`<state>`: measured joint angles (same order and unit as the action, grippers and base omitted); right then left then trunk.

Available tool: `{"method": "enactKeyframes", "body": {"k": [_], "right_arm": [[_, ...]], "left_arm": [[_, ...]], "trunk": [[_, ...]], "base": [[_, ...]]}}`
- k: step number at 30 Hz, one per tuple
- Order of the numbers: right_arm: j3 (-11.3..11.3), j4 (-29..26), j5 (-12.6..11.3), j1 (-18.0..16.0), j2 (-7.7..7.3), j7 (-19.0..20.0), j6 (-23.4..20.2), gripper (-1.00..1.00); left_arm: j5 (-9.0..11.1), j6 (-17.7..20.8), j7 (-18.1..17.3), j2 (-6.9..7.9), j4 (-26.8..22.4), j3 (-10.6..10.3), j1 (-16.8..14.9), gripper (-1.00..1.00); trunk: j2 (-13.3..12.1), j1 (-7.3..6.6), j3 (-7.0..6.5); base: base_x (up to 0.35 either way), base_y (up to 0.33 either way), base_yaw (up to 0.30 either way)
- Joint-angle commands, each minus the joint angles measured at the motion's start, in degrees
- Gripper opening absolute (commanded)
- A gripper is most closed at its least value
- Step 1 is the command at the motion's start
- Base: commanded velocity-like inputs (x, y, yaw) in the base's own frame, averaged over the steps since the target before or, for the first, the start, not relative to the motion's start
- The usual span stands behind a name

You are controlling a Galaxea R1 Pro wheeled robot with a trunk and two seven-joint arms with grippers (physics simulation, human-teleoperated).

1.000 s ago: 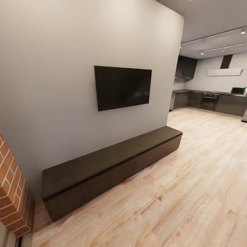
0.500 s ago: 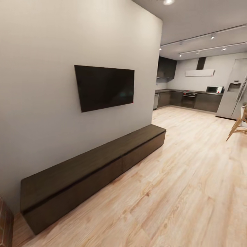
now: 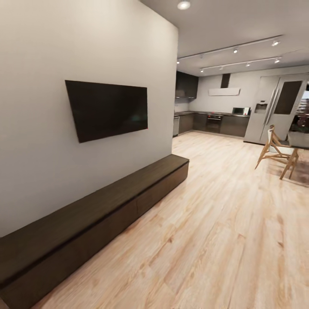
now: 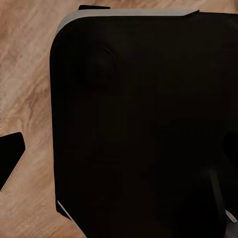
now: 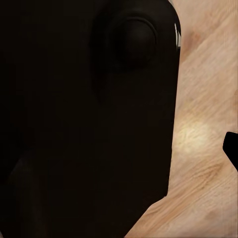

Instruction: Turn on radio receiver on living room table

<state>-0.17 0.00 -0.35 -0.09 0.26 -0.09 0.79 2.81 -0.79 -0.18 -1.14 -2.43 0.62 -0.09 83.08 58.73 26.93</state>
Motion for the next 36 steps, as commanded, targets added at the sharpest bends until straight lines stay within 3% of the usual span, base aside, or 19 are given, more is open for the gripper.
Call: {"method": "enactKeyframes", "body": {"k": [1, 36], "right_arm": [[0.0, 0.0, 0.0, 0.0, 0.00, 0.0, 0.0, 1.00], [0.0, 0.0, -0.1, 0.0, 0.00, 0.0, 0.0, 1.00]], "left_arm": [[0.0, 0.0, 0.0, 0.00, 0.0, 0.0, 0.0, 1.00], [0.0, 0.0, 0.0, 0.00, 0.0, 0.0, 0.0, 1.00]], "trunk": [[0.0, 0.00, 0.00], [0.0, 0.00, 0.00]], "base": [[0.000, 0.000, -0.283], [0.000, 0.000, -0.284]]}}
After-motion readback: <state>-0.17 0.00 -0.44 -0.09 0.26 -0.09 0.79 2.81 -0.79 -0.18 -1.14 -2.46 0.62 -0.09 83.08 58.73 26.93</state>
